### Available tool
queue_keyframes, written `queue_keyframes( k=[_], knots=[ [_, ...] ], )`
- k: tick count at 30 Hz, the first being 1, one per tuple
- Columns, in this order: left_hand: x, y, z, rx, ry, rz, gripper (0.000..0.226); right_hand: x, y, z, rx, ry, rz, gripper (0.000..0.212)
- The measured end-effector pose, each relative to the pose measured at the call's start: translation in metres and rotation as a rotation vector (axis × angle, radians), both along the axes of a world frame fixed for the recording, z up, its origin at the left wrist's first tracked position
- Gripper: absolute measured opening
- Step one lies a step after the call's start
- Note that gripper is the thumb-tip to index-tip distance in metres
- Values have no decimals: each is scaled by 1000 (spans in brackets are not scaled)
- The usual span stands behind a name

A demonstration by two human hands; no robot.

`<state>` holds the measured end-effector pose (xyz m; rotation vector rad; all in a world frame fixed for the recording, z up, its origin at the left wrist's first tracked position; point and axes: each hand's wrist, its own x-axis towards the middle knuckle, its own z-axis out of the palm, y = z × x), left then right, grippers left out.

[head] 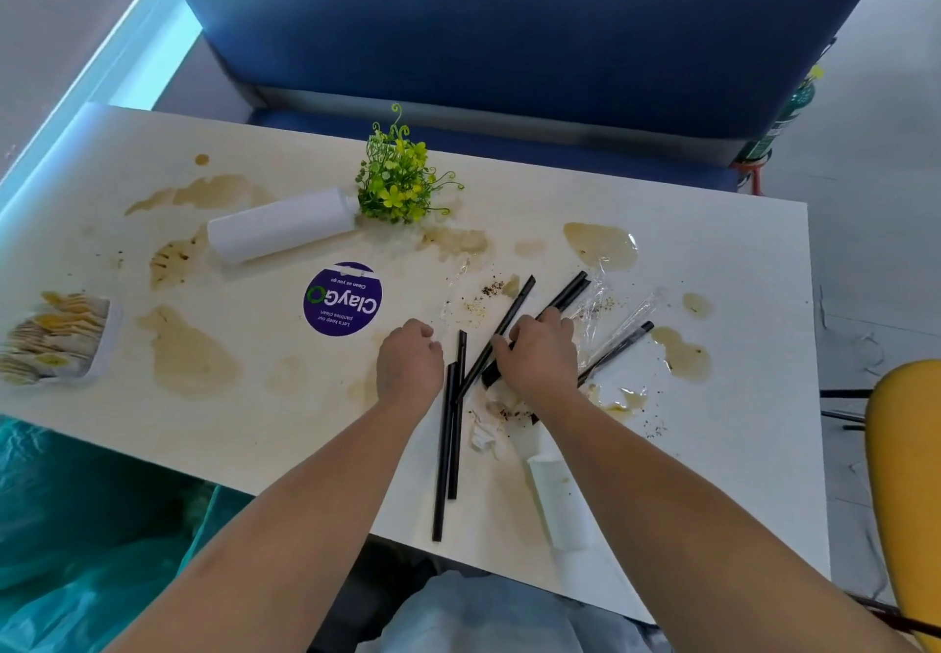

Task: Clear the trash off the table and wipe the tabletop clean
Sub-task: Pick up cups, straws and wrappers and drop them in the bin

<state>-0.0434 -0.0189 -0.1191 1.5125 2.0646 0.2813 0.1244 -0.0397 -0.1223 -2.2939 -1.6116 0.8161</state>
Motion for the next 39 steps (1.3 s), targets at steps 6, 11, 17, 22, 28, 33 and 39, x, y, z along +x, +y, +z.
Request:
queue_keyframes(
  k=[6, 11, 17, 22, 28, 33, 39],
  knots=[
    [-1, 3, 9, 68, -113, 13, 23, -16, 11, 3, -58, -52, -21, 39],
    [-4, 9, 16, 77, -177, -57, 29, -25, 21, 5, -115, -84, -61, 31],
    [-10, 14, 17, -10, -252, -68, 32, -27, 32, 7, -181, 0, -179, 15],
    [-10, 17, 19, -57, -305, -52, 33, -26, 34, 10, -99, 84, -264, 34],
    [-6, 22, 27, -130, -400, -108, 35, -29, 40, 15, 5, 333, -143, 23],
    [-4, 25, 30, -170, -439, -110, 32, -31, 42, 18, 2, 459, -149, 15],
    [-1, 28, 30, -185, -418, -100, 36, -31, 45, 18, -6, 490, -127, 21]
  ],
)
